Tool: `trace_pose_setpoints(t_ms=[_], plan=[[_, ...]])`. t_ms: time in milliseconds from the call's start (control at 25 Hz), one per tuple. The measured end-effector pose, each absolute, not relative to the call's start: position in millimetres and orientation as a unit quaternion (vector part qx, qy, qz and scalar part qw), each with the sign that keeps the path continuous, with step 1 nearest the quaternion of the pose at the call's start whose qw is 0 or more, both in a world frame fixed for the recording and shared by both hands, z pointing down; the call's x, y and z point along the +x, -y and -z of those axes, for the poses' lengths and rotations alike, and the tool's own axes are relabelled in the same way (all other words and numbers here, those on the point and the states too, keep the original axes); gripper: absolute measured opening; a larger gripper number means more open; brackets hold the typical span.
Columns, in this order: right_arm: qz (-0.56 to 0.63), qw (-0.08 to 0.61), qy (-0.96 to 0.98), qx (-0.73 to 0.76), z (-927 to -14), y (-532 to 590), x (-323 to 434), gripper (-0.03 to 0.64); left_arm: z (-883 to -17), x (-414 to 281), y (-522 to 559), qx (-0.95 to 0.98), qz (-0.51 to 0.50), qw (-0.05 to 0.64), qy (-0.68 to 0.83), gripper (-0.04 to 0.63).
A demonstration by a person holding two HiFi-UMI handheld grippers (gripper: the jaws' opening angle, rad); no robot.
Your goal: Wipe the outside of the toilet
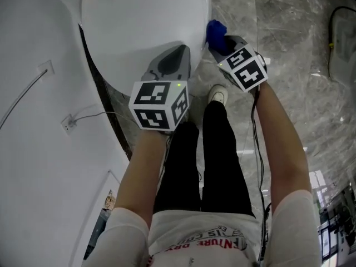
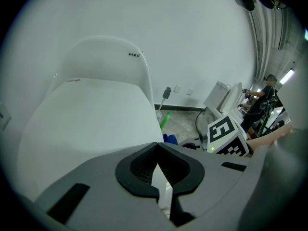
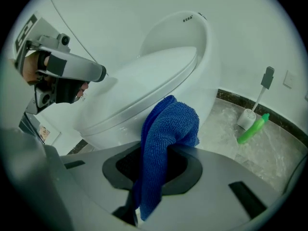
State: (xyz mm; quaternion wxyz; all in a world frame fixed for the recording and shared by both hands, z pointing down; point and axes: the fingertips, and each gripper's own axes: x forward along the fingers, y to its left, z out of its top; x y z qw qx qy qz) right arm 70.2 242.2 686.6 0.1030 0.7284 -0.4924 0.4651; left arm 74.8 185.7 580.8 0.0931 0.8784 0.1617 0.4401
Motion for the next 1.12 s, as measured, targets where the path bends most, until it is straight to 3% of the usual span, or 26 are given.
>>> trace_pose_setpoints(t_ms=[480, 1120], plan=[[-0.485, 0.078, 0.439, 0.752, -690, -218, -7, 0.077, -578, -20, -165, 0.877, -0.425, 0.098, -0.200, 0.006], [-0.517, -0.014, 0.339, 0.786, -698, -159, -101, 0.077, -599, -155, -85, 0.859, -0.448, 0.107, -0.224, 0.006]])
